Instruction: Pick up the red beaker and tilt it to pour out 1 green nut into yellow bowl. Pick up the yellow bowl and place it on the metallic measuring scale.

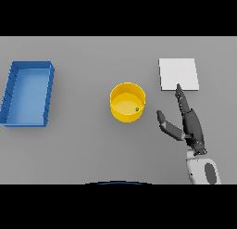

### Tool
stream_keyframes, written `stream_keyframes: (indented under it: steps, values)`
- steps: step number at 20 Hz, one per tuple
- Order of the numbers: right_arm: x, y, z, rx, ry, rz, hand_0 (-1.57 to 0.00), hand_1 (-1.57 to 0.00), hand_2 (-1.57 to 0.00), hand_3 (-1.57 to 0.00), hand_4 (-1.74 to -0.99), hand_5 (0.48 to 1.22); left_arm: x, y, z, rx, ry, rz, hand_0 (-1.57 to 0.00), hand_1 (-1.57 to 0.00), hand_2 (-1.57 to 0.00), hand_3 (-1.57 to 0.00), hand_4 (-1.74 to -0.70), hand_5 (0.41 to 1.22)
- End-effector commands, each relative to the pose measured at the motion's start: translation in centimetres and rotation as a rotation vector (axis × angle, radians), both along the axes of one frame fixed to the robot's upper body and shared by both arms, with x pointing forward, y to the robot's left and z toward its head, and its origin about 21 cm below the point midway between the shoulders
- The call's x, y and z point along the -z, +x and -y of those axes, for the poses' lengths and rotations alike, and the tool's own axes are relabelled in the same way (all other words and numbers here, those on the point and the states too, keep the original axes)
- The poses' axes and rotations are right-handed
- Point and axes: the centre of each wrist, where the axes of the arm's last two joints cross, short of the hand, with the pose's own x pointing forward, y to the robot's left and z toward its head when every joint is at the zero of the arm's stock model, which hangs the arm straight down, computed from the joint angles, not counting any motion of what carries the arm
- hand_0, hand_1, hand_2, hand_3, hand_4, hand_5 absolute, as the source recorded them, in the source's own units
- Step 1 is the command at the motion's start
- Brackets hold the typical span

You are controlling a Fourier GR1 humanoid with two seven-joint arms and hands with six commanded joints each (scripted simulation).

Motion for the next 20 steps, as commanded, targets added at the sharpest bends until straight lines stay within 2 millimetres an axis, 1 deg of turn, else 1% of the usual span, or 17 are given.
stream_keyframes:
  steps: [1, 2, 4, 5, 6, 7, 8, 9, 11, 13, 14, 15, 16, 17, 18, 19, 20]
  values:
    - [-0.1, 0.1, 0.2, -0.007, -0.007, 0.019, 0.00, 0.00, 0.00, 0.00, -1.168, 0.680, 1.0, -0.3, -0.5, -0.002, -0.043, 0.008, -1.57, -1.57, -1.57, -1.52, -1.74, 1.221]
    - [-0.1, 0.2, -0.1, -0.014, -0.004, 0.019, 0.00, 0.00, 0.00, 0.00, -1.181, 0.687, 1.8, -0.7, -1.4, -0.033, -0.071, -0.004, -1.57, -1.57, -1.57, -1.49, -1.74, 1.221]
    - [0.1, 0.2, -0.2, -0.011, -0.029, 0.017, 0.00, 0.00, 0.00, 0.00, -1.191, 0.702, 4.1, -1.5, -2.0, -0.065, -0.147, -0.016, -1.57, -1.57, -1.57, -1.43, -1.74, 1.221]
    - [-0.2, 0.3, 0.1, -0.003, -0.034, 0.019, 0.00, 0.00, 0.00, 0.00, -1.192, 0.704, 5.1, -1.9, -2.0, -0.083, -0.185, -0.017, -1.57, -1.57, -1.57, -1.40, -1.74, 1.221]
    - [0.0, 0.2, -0.1, -0.008, -0.029, 0.008, 0.00, 0.00, 0.00, 0.00, -1.194, 0.703, 6.2, -2.6, -2.4, -0.088, -0.211, -0.018, -1.57, -1.57, -1.57, -1.37, -1.74, 1.221]
    - [0.1, 0.2, -0.1, -0.015, -0.034, 0.013, 0.00, 0.00, 0.00, 0.00, -1.199, 0.707, 7.1, -3.1, -2.3, -0.097, -0.233, -0.022, -1.57, -1.57, -1.57, -1.37, -1.74, 1.221]
    - [-0.2, 0.1, 0.3, -0.016, -0.034, 0.023, 0.00, 0.00, 0.00, 0.00, -1.202, 0.709, 7.8, -3.9, -2.5, -0.110, -0.257, -0.013, -1.57, -1.57, -1.57, -1.38, -1.74, 1.221]
    - [-0.1, 0.4, 0.1, -0.014, -0.032, 0.015, 0.00, 0.00, 0.00, 0.00, -1.207, 0.708, 8.8, -4.6, -2.4, -0.123, -0.282, -0.016, -1.57, -1.57, -1.57, -1.38, -1.74, 1.221]
    - [-0.1, 0.4, 0.5, -0.004, -0.038, 0.014, 0.00, 0.00, 0.00, 0.00, -1.202, 0.699, 10.3, -6.1, -2.0, -0.148, -0.316, -0.022, -1.57, -1.57, -1.57, -1.39, -1.74, 1.221]
    - [0.1, 0.4, 0.3, -0.009, -0.033, 0.012, 0.00, 0.00, 0.00, 0.00, -1.201, 0.693, 11.6, -7.5, -1.4, -0.174, -0.341, -0.040, -1.57, -1.57, -1.57, -1.39, -1.74, 1.221]
    - [0.2, 0.4, 0.1, -0.008, -0.025, 0.011, 0.00, 0.00, 0.00, 0.00, -1.195, 0.690, 12.6, -8.3, -1.2, -0.185, -0.348, -0.053, -1.57, -1.57, -1.57, -1.39, -1.74, 1.221]
    - [0.1, 0.3, 0.0, -0.005, -0.028, 0.012, 0.00, 0.00, 0.00, 0.00, -1.186, 0.687, 12.6, -8.6, -0.9, -0.197, -0.359, -0.066, -1.57, -1.57, -1.57, -1.38, -1.74, 1.221]
    - [0.1, 0.4, 0.1, -0.001, -0.027, 0.007, 0.00, 0.00, 0.00, 0.00, -1.177, 0.686, 13.1, -9.2, -0.6, -0.197, -0.370, -0.076, -1.57, -1.57, -1.57, -1.39, -1.74, 1.150]
    - [0.3, 0.3, 0.0, -0.004, -0.025, -0.001, 0.00, 0.00, 0.00, 0.00, -1.170, 0.683, 13.0, -9.5, -0.3, -0.195, -0.377, -0.088, -1.57, -1.57, -1.57, -1.38, -1.74, 1.076]
    - [0.2, 0.5, -0.1, -0.005, -0.026, -0.001, 0.00, 0.00, 0.00, 0.00, -1.169, 0.680, 13.3, -10.2, -0.2, -0.193, -0.396, -0.110, -1.57, -1.57, -1.57, -1.37, -1.74, 1.008]
    - [0.1, 0.4, 0.1, -0.011, -0.024, 0.001, 0.00, 0.00, 0.00, 0.00, -1.168, 0.679, 13.2, -10.7, -0.3, -0.178, -0.404, -0.147, -1.57, -1.57, -1.57, -1.37, -1.73, 0.955]
    - [0.0, 0.3, -0.2, -0.012, -0.022, 0.010, 0.00, 0.00, 0.00, 0.00, -1.165, 0.678, 13.3, -11.3, -0.2, -0.149, -0.395, -0.181, -1.57, -1.57, -1.57, -1.41, -1.66, 0.888]
